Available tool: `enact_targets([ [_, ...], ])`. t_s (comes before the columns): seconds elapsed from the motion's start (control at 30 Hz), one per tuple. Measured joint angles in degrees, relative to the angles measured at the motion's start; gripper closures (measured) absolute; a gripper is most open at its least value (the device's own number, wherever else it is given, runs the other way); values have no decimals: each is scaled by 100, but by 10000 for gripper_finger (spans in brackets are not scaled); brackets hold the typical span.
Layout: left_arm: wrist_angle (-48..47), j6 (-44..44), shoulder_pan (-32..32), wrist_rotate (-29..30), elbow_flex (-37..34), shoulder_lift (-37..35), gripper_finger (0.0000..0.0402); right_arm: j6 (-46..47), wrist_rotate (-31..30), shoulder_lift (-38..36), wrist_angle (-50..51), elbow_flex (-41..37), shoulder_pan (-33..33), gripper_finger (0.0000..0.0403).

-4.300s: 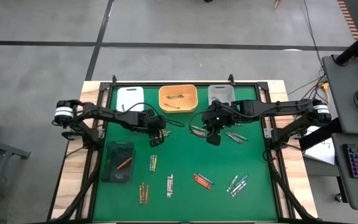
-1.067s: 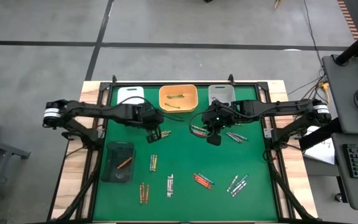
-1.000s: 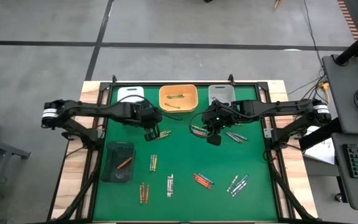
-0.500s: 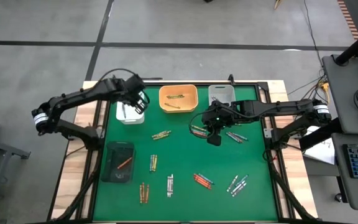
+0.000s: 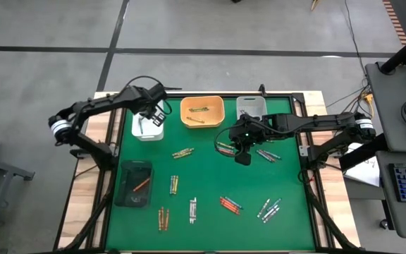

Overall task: Sort crayons
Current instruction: Put the blue crayon into the white bin, then put the white crayon into the gray bin

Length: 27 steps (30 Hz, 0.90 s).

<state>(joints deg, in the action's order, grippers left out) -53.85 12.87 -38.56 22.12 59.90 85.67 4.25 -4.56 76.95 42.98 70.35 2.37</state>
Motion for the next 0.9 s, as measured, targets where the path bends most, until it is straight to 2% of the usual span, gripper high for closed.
enact_targets([
  [0.23,28,-87,-18,172,2,681,399,2,0,0,2,0,0,330],
  [0.43,42,-184,-18,458,2,978,379,2,-1,0,1,0,0,330],
  [0.9,116,-100,65,587,7,879,343,131,0,0,6,0,0,330],
])
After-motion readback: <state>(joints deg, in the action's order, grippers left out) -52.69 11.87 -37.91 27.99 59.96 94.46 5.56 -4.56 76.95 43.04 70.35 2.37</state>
